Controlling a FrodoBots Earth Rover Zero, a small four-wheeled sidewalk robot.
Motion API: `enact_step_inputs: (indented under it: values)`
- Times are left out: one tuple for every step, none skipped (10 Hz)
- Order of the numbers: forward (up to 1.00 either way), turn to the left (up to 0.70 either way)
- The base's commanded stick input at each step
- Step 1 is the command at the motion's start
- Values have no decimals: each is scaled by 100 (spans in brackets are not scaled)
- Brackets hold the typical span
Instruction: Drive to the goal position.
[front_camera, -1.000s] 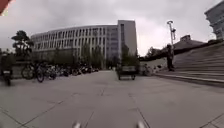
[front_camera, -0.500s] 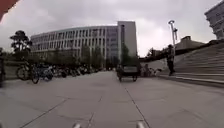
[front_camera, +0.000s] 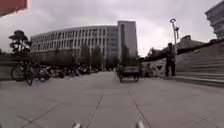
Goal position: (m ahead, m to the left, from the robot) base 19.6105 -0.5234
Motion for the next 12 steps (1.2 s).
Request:
enact_step_inputs:
  values:
    - [69,0]
    - [69,0]
    - [69,0]
    - [69,0]
    - [69,0]
    - [69,0]
    - [69,0]
    - [69,0]
    - [69,0]
    - [69,0]
    - [69,0]
    - [69,0]
